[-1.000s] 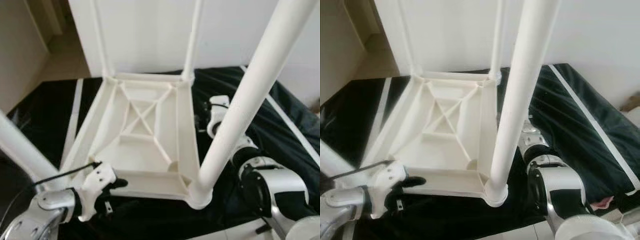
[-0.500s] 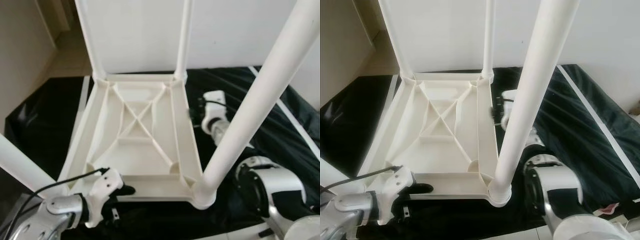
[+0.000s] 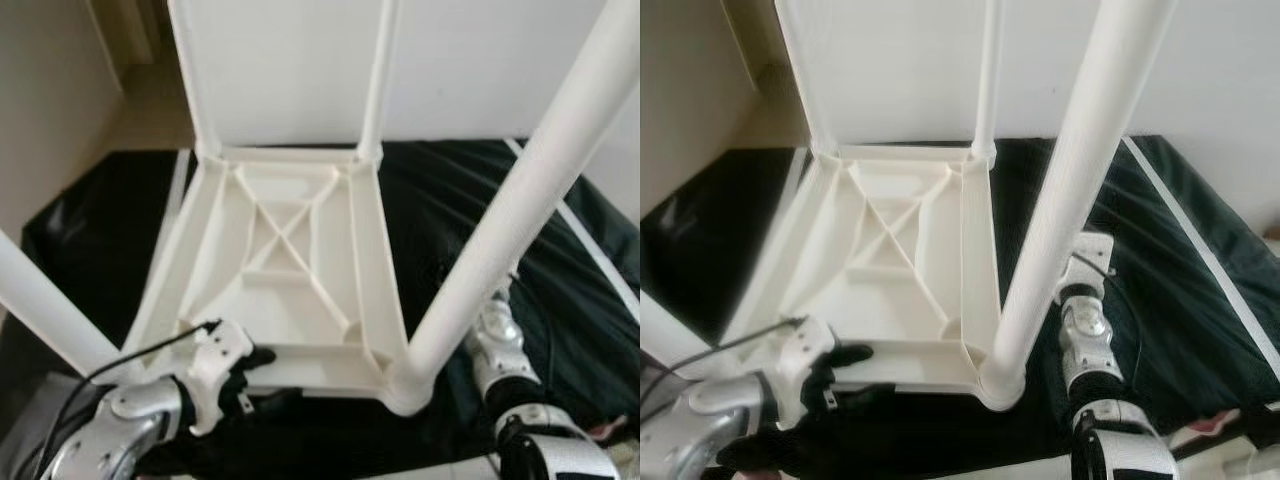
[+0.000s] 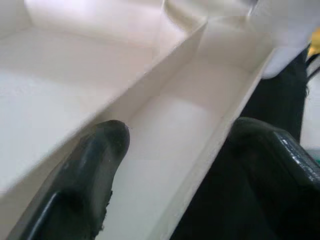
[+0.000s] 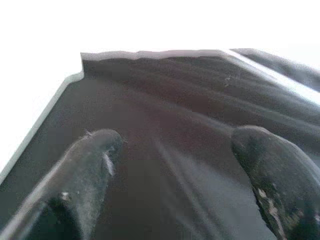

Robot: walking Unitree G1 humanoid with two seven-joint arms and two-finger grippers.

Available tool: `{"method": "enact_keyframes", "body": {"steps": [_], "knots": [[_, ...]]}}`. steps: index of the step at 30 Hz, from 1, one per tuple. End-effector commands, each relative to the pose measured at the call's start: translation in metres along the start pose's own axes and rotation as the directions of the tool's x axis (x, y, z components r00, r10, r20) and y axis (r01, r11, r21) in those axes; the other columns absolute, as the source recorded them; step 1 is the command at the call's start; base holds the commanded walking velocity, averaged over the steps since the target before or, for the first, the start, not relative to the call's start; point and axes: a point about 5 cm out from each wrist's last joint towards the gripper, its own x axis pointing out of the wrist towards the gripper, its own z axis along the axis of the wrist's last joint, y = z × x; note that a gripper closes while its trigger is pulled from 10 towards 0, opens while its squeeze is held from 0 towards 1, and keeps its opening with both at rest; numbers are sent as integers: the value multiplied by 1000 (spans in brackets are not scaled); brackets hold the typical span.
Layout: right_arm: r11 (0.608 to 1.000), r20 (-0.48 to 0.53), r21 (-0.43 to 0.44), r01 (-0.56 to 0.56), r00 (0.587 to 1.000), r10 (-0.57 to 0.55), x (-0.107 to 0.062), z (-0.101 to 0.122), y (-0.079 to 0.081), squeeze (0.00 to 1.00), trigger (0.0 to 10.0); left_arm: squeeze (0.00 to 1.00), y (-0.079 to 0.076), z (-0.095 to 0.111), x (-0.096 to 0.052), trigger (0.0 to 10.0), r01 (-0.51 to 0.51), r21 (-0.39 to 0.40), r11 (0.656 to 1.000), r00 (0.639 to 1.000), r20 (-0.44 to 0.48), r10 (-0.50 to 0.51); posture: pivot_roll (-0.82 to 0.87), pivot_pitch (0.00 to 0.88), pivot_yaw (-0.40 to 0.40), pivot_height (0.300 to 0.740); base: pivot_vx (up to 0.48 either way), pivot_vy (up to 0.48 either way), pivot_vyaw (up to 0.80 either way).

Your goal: Building children table

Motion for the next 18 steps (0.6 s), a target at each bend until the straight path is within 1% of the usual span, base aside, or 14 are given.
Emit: {"method": "enact_keyframes", "body": {"steps": [1, 2, 4, 7, 10, 11, 12, 13, 14, 15, 17, 18], "knots": [[999, 14, 14, -36, 999, 35, -10, 2, 2, 0, 10000, 0, 6, 7, 2, 10000, -71, 43, 997, 997, 40, 70, 24, 51, -15, 740, 0, 0, 0], [999, 24, 11, -45, 999, 45, -17, 4, 1, 0, 10000, 0, 7, 9, 3, 10000, -85, 53, 995, 995, 57, 82, 17, 51, -13, 740, 0, 0, 0], [994, 37, -26, -102, 994, 103, -31, 9, -10, 0, 10000, 0, 13, 17, 11, 10000, -155, 77, 985, 983, 112, 146, 0, 54, -6, 740, 0, 0, 0], [989, 40, -48, -137, 989, 139, -40, 17, -26, 0, 10000, 0, 20, 25, 18, 10000, -218, 60, 974, 966, 156, 207, -20, 55, -1, 740, 0, 0, 0], [989, 40, -48, -137, 989, 139, -40, 17, -26, 0, 10000, 0, 20, 25, 18, 10000, -218, 60, 974, 966, 156, 207, -20, 55, -1, 740, 0, 0, 0], [983, 26, -43, -181, 983, 182, -48, 25, -34, 0, 10000, 0, 26, 30, 22, 10000, -268, 37, 963, 948, 187, 257, -44, 56, 1, 740, 0, 0, 0], [983, 26, -43, -181, 983, 182, -48, 25, -34, 0, 10000, 0, 26, 30, 22, 10000, -268, 37, 963, 948, 187, 257, -44, 56, 1, 740, 0, 0, 0], [968, 2, -33, -250, 968, 250, -58, 32, -38, 0, 10000, 0, 33, 35, 25, 10000, -322, 11, 947, 925, 215, 312, -47, 57, -1, 740, 0, 0, 0], [958, -11, -31, -284, 959, 284, -64, 34, -40, 0, 10000, 0, 36, 37, 25, 10000, -342, -4, 940, 915, 227, 333, -47, 57, -1, 740, 0, 0, 0], [958, -11, -31, -284, 959, 284, -64, 34, -40, 0, 10000, 0, 36, 37, 25, 10000, -342, -4, 940, 915, 227, 333, -47, 57, -1, 740, 0, 0, 0], [945, -44, -25, -325, 945, 324, -74, 36, -42, 0, 10000, 0, 40, 42, 25, 10000, -368, -25, 929, 897, 254, 362, -51, 58, -2, 740, 0, 0, 0], [941, -59, -21, -337, 940, 336, -78, 38, -43, 4, 10000, 0, 40, 43, 25, 10000, -368, -31, 929, 894, 261, 363, -51, 58, -2, 740, 0, 0, 0]]}}
